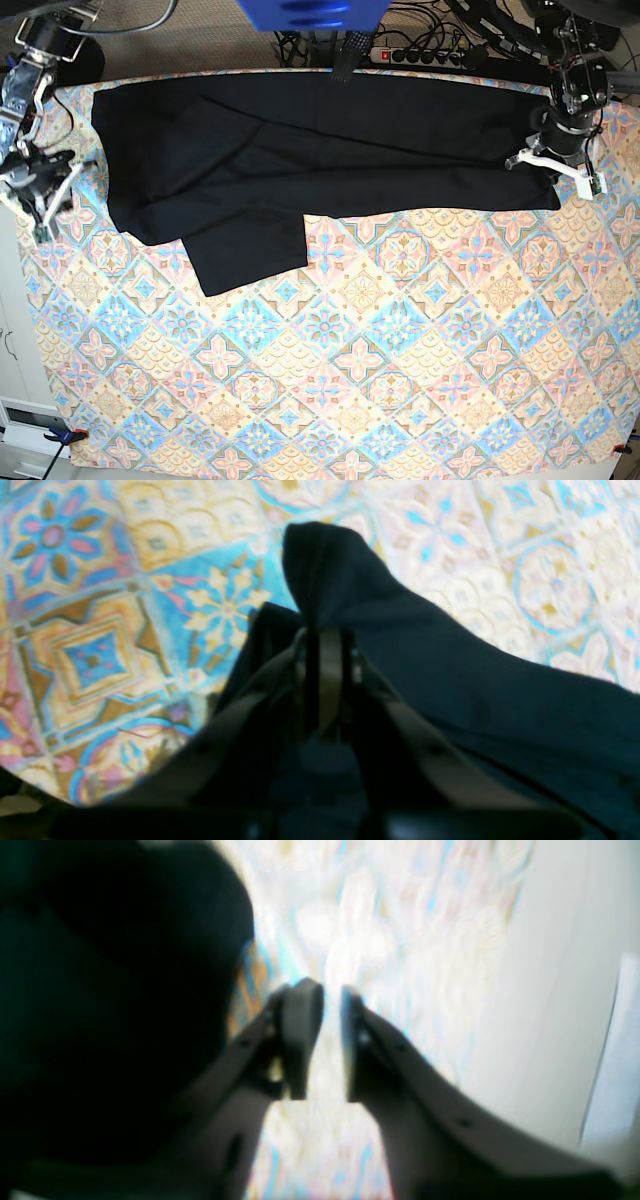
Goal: Fold the T-shirt properly
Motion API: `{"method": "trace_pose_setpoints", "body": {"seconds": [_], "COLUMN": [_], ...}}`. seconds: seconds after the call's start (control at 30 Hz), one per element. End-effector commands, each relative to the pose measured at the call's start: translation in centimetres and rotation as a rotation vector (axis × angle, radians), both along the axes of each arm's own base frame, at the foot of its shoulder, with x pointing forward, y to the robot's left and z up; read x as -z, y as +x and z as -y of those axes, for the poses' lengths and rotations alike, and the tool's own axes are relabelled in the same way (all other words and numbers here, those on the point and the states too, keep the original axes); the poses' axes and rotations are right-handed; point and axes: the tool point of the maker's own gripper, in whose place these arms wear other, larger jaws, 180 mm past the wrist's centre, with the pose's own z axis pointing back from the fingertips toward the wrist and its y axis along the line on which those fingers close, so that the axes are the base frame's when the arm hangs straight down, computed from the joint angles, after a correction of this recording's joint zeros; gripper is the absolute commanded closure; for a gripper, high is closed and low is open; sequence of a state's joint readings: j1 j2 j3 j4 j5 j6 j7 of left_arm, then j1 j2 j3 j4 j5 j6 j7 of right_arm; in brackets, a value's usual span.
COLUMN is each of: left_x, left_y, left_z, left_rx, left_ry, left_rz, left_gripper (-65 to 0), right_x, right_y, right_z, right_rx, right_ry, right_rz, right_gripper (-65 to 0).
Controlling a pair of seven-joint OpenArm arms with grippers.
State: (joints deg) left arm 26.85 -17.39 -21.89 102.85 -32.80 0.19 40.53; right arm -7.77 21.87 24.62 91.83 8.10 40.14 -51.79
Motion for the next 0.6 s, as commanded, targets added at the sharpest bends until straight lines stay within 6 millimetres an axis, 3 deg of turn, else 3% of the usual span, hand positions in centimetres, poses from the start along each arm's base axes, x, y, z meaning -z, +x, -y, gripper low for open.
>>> {"method": "trace_pose_setpoints", "body": {"seconds": [0.0, 0.1, 0.3, 0.57], "left_x": [-1.0, -0.6, -0.5, -0.2], "left_y": [0.5, 0.6, 0.7, 0.7], "left_z": [-0.5, 0.3, 0.8, 1.5], "left_rx": [0.005, 0.025, 0.036, 0.052], "left_ry": [0.025, 0.015, 0.008, -0.002], "left_rz": [0.032, 0.026, 0.022, 0.016], "left_gripper": [0.0, 0.0, 0.0, 0.0], "right_x": [-1.6, -1.5, -1.3, -2.9], "right_y": [1.5, 2.4, 4.3, 7.5], "right_z": [0.0, -1.5, -4.7, -7.1], "right_rx": [-0.021, -0.07, -0.169, -0.241], "right_ry": [-0.016, -0.011, -0.025, -0.029], "right_rz": [0.052, 0.046, 0.011, 0.058], "right_gripper": [-18.0, -21.2, -21.4, -21.7]}}
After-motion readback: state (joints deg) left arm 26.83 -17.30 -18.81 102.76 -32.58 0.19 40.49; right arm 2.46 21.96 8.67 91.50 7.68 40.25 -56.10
